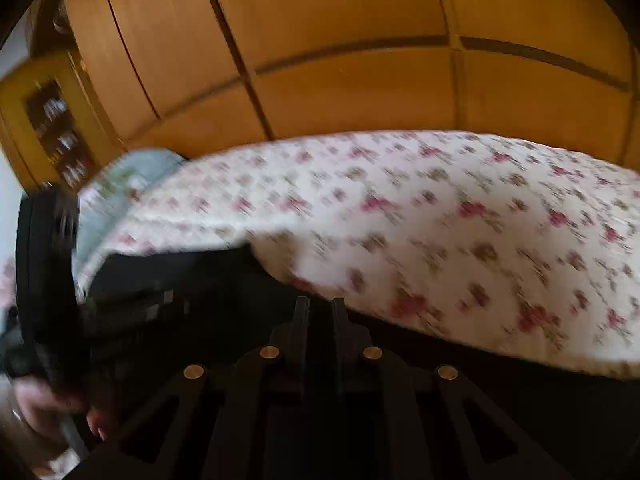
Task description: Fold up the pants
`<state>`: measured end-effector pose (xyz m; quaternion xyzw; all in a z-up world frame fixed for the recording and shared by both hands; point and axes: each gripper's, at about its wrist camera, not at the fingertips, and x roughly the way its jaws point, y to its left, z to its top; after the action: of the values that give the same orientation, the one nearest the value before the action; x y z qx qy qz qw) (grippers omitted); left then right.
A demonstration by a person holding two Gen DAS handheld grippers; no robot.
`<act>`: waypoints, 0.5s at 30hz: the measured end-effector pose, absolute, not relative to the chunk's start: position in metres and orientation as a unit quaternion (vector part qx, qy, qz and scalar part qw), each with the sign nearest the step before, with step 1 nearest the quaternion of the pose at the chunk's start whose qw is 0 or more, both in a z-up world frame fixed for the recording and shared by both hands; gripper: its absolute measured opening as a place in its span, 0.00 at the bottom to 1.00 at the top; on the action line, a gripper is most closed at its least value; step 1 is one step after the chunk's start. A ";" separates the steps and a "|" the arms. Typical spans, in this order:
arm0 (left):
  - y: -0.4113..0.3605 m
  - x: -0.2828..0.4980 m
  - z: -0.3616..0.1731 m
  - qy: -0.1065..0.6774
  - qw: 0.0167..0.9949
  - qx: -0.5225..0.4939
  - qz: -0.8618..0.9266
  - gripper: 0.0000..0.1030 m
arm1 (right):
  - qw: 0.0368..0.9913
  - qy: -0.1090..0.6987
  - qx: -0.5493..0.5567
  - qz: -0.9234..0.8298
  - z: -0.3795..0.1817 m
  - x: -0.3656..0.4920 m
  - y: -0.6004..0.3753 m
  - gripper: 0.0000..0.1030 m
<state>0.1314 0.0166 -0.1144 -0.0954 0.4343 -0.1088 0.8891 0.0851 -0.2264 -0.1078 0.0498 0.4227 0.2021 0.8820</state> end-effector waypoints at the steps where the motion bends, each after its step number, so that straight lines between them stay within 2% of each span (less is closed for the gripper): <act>1: 0.019 0.135 -0.122 0.438 0.887 -0.102 -0.103 0.25 | 0.883 0.425 0.049 0.194 -0.113 0.085 -0.229 0.10; 6: 0.034 0.136 -0.131 0.428 0.885 -0.146 -0.114 0.23 | 0.885 0.427 0.099 0.159 -0.132 0.089 -0.250 0.06; 12: 0.030 0.133 -0.128 0.425 0.888 -0.136 -0.115 0.24 | 0.880 0.422 0.131 0.173 -0.136 0.089 -0.258 0.06; 14: 0.030 0.132 -0.125 0.426 0.886 -0.140 -0.117 0.25 | 0.878 0.420 0.149 0.177 -0.132 0.086 -0.263 0.06; 15: 0.030 0.127 -0.121 0.427 0.886 -0.142 -0.112 0.25 | 0.878 0.416 0.157 0.178 -0.127 0.082 -0.266 0.11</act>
<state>0.1274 0.0304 -0.1214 -0.1421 0.4271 -0.1116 0.8860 0.0818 -0.2664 -0.1270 0.1574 0.4161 0.1778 0.8778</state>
